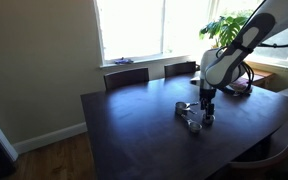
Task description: Stack the pots in order of size
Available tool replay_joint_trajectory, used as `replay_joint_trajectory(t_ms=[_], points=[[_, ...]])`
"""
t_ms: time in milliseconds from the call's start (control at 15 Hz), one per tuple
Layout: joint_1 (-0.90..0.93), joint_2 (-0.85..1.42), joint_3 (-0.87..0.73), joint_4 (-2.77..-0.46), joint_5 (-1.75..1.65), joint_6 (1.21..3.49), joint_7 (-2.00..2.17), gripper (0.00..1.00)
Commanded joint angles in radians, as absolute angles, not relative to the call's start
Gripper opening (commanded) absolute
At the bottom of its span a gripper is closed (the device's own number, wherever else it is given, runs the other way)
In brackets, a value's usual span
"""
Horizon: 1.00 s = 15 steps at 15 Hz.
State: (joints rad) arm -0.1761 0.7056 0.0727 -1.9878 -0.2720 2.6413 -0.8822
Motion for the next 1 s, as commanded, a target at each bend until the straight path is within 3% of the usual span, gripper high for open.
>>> replay_joint_trajectory(t_ms=[0,267,933], points=[[-0.197,0.645,0.06,-2.027,-0.293,2.679,-0.95,1.0],[-0.158,0.659,-0.017,-1.98,-0.404,2.632,-1.023,1.0],[-0.141,0.786,-0.03,-1.797,-0.436,2.457,-1.285,1.0]])
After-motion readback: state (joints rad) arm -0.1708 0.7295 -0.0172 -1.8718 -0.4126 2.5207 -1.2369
